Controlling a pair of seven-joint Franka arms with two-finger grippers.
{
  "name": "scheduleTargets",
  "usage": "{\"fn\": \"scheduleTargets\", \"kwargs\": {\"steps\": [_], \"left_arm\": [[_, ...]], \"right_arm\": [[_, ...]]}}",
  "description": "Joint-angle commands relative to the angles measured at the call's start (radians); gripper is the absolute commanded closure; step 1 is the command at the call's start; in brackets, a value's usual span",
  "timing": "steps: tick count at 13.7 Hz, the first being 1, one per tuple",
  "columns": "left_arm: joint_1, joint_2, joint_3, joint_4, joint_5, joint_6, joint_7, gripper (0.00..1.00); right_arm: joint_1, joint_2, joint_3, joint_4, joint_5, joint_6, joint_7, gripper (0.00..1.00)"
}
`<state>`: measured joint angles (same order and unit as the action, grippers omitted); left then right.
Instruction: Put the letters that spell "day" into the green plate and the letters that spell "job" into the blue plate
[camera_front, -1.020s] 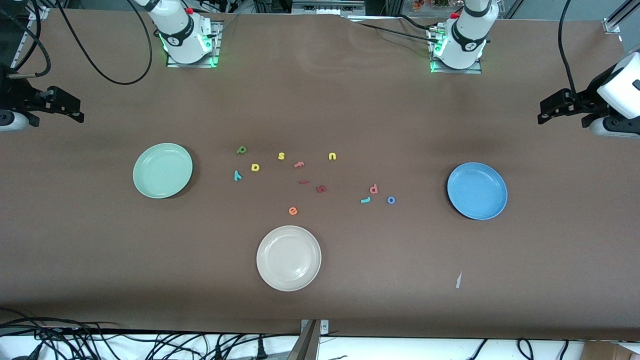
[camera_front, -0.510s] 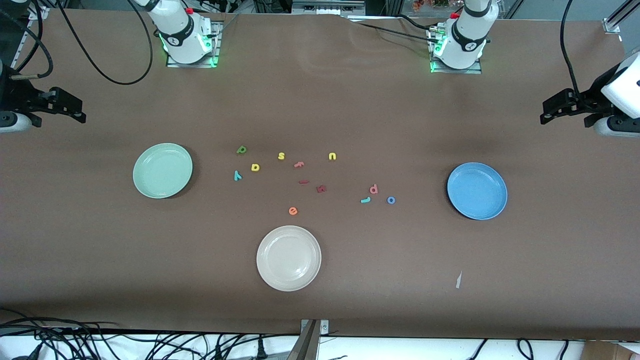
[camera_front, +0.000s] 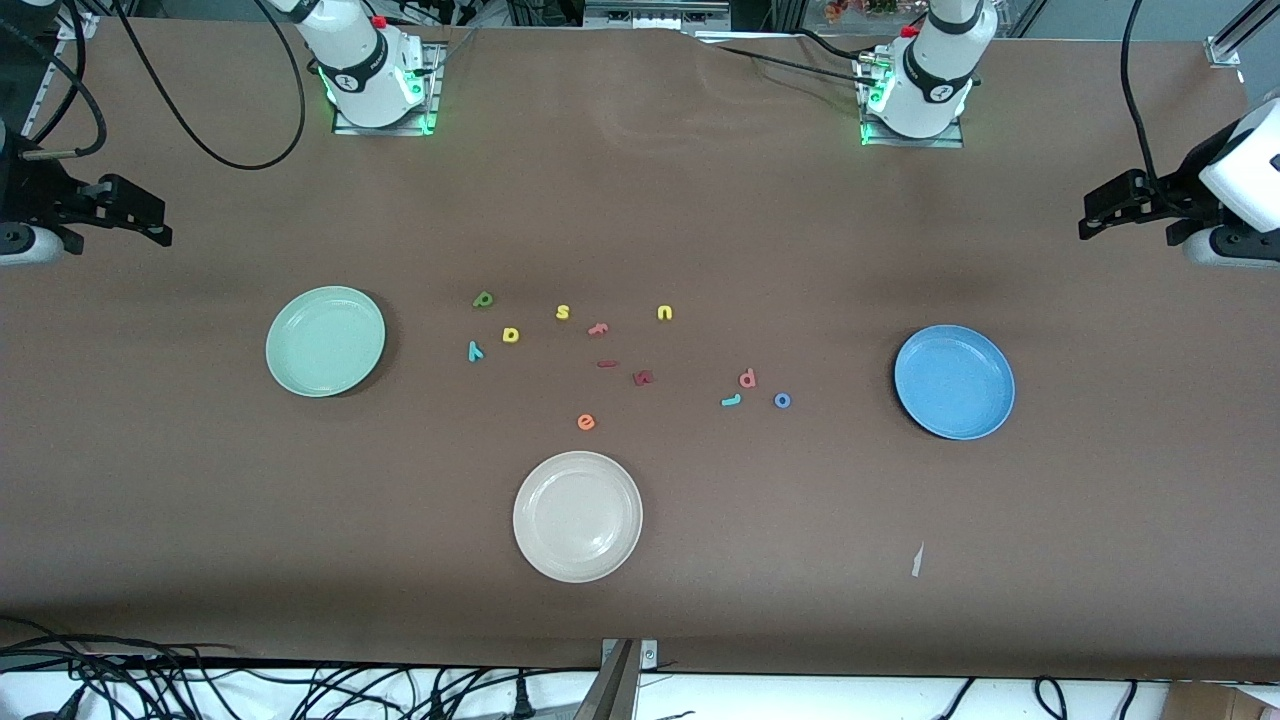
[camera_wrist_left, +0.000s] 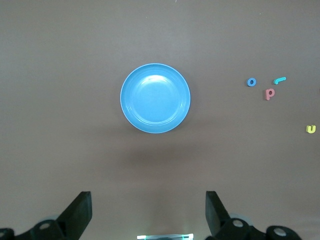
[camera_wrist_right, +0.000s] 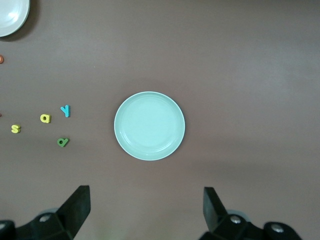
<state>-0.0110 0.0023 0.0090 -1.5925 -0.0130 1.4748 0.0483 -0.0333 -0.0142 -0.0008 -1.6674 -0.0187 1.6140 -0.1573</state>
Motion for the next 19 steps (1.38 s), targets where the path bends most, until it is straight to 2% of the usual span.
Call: {"fn": "scheduleTargets", "kwargs": {"steps": [1,6,9,19], "left_arm": [[0.0,-0.012,-0.012,0.006,-0.002,-0.016,0.007,0.0],[-0.007,-0.007,-0.009,0.017,-0.001,-0.018,0.008,0.0],[-0.007,-0.008,-0.035,0.02,0.025,-0.011,0.007,0.0],[-0.009,0.004,-0.058,0.042,0.025,-0.011,-0.001,0.0]], "right_arm": [[0.001,-0.012,0.002,-0.012,0.006,-0.002,0.007,0.0],[0.001,-0.012,0.002,-0.012,0.006,-0.002,0.007,0.0],[0.0,-0.013,0.001,-0.012,0.008,-0.003,0.005,0.0],[0.001,-0.015,0.01,-0.012,0.008,-0.005,0.005,0.0]]}}
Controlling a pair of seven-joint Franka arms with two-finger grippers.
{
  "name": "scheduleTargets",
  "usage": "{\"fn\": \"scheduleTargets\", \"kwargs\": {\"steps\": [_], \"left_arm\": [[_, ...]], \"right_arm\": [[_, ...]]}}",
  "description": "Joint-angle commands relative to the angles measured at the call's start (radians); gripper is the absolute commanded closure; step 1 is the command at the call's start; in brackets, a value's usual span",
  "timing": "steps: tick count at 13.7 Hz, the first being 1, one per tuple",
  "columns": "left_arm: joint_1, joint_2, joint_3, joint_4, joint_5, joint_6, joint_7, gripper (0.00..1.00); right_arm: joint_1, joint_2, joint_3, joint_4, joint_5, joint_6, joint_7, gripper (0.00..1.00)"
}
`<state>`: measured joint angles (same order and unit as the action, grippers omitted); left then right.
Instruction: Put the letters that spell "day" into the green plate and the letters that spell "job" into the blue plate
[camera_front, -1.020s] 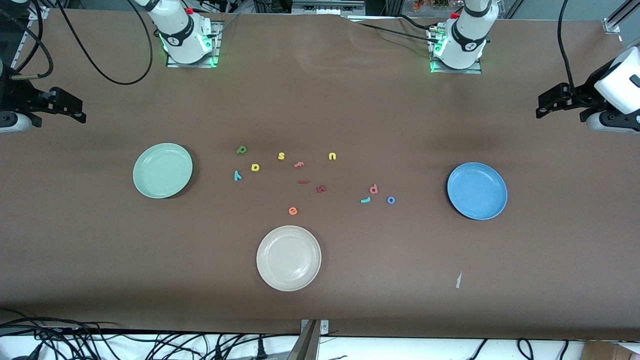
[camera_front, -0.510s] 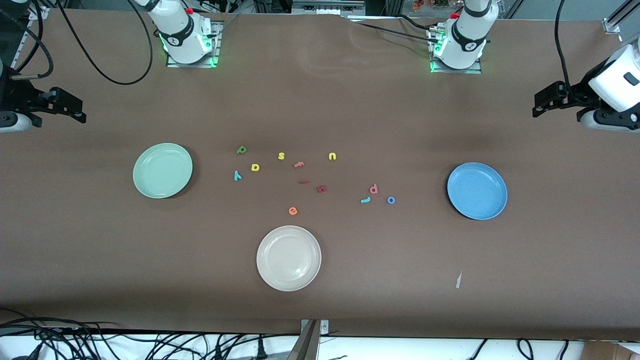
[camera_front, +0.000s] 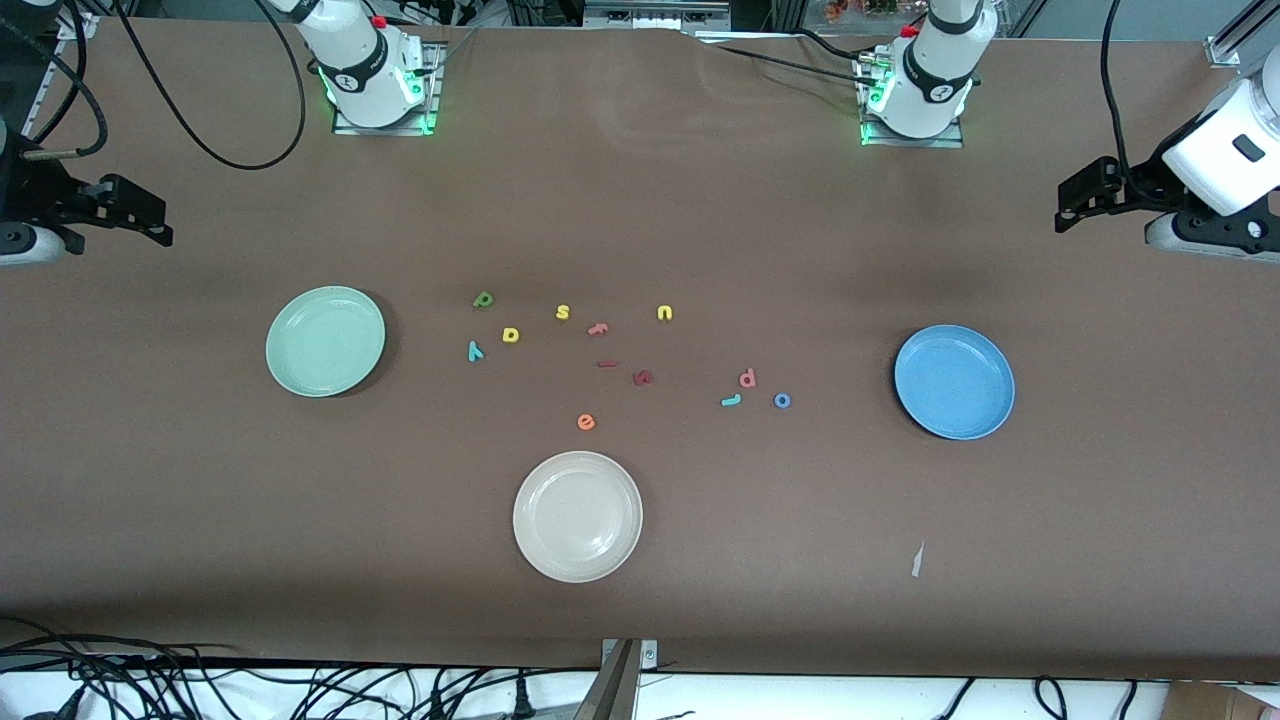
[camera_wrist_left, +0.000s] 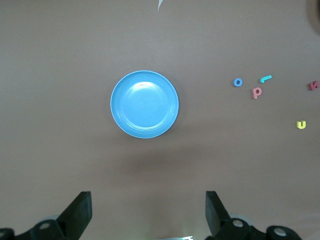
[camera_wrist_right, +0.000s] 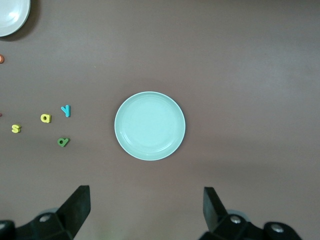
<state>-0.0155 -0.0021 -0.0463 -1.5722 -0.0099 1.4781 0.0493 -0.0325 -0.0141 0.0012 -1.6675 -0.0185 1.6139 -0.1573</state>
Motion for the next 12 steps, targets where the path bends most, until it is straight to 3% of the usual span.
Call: {"fn": "scheduleTargets", "kwargs": {"steps": [1,12], "left_arm": [[-0.004,0.01,-0.003,0.02,0.022,-0.015,-0.003,0.0],[-0.006,0.011,-0.001,0.021,0.022,-0.007,-0.003,0.0]], "right_arm": [[0.0,-0.015,0.008,-0.012,0.008,-0.005,0.005,0.0],[0.0,-0.015,0.02,-0.012,0.006,-0.005,0.009,0.0]]}}
